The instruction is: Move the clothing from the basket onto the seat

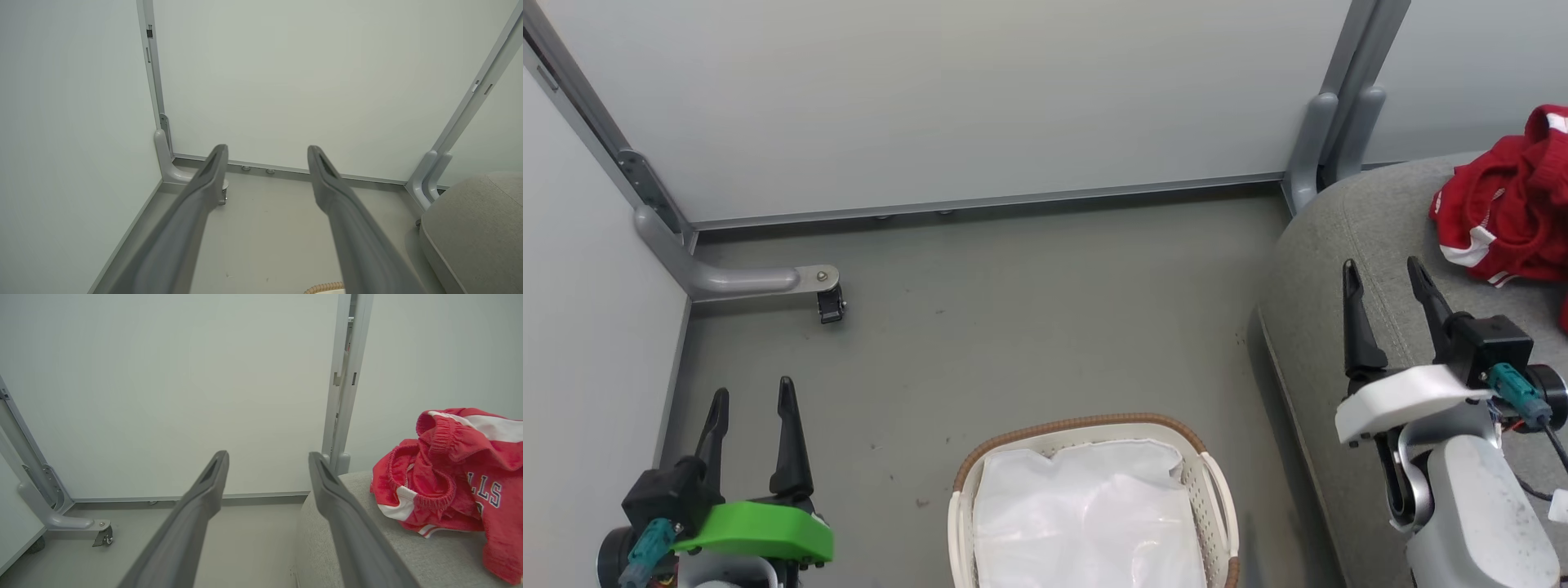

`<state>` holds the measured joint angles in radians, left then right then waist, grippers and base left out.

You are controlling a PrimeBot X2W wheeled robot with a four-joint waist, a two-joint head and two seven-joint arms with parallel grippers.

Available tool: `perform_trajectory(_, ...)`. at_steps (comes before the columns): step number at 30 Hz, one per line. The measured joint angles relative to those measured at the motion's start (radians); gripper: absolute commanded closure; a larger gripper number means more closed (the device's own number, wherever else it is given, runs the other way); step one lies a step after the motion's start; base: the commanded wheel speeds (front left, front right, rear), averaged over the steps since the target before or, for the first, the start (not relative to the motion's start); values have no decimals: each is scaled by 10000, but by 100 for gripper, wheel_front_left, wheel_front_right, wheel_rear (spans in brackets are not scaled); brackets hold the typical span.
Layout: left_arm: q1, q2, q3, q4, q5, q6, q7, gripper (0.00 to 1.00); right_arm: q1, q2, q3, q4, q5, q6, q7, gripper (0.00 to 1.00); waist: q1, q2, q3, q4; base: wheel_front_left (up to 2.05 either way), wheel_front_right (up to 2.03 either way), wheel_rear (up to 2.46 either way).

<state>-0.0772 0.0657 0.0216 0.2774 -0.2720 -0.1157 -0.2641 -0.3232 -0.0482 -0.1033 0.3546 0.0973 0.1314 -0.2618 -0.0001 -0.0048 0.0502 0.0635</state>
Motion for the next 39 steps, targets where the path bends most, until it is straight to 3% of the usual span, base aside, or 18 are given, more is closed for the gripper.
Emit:
perform_trajectory(8,772,-113,169,-169,17,-73,-2,0,1316,-6,512,-830,418,0,0,0,0,0,-202,-21,0,0,0)
perform_trajectory(15,1146,-136,165,-142,90,-86,-2,0,2088,-8,895,-848,642,0,0,0,0,0,-291,-141,0,0,0)
perform_trajectory(36,1179,-146,-146,10,176,-132,0,0,2284,-4,1313,-734,984,0,0,0,0,0,-270,-173,0,0,0)
perform_trajectory(37,1194,-151,-161,71,176,-130,0,100,2294,10,1317,-675,984,0,4,100,0,0,-272,-169,0,0,0)
perform_trajectory(39,1244,-165,-184,249,176,-130,2,100,2369,46,1325,-512,984,0,19,100,1,0,-272,-169,0,0,0)
